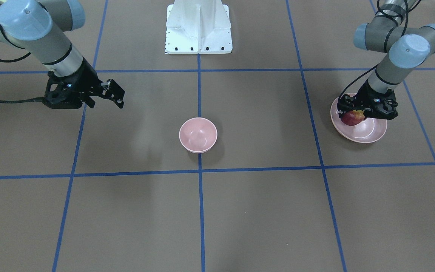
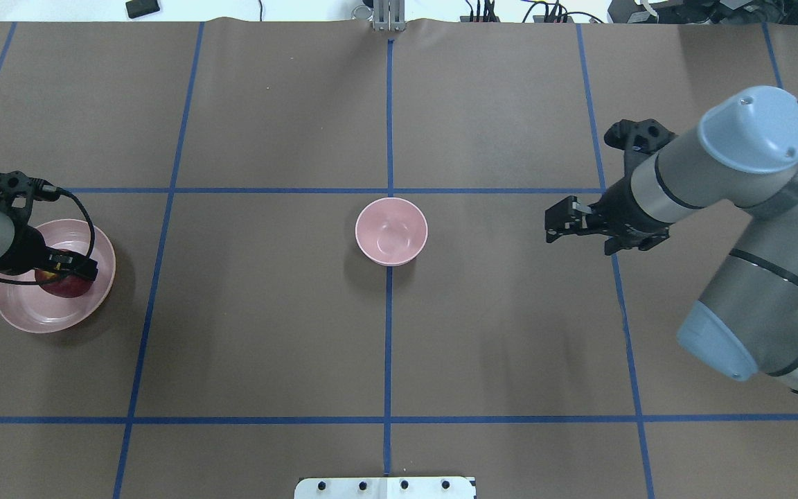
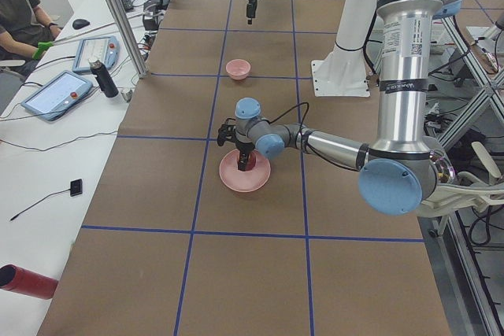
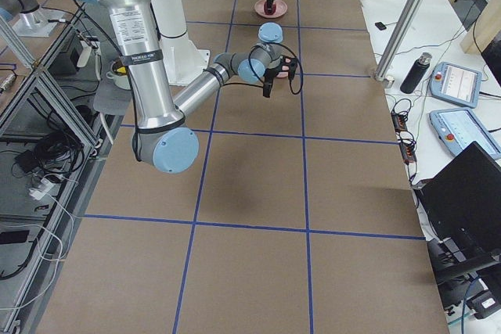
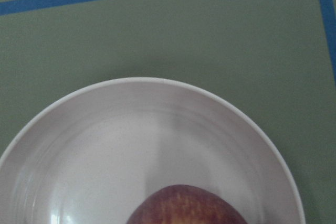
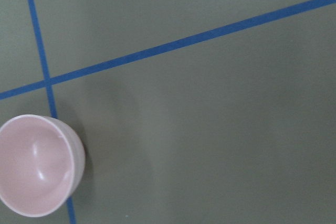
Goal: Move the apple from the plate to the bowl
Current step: 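Release the bowl and withdraw the right gripper while the left gripper lifts the apple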
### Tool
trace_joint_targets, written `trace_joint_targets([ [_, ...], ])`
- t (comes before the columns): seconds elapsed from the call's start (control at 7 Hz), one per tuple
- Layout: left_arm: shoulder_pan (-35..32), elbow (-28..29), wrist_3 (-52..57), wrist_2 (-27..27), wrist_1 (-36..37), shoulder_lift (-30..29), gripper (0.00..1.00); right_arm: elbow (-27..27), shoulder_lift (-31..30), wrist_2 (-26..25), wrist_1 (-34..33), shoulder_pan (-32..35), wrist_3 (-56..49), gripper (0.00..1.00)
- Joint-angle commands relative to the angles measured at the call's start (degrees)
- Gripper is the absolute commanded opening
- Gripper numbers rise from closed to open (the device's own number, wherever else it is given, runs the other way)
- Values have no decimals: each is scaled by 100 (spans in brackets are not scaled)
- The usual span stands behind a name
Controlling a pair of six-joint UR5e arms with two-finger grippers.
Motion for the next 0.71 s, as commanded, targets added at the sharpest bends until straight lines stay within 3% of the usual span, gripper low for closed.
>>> trace_joint_targets([
  [0.0,-29,-308,-6,-89,26,65,0,267,-881,0,42,279,-848,100],
  [0.29,-47,-827,-120,-431,235,-178,0,259,-1488,0,51,647,-1987,100],
  [0.57,23,-856,-1109,-371,1627,-1851,0,216,-2008,9,43,1148,-3079,100],
])
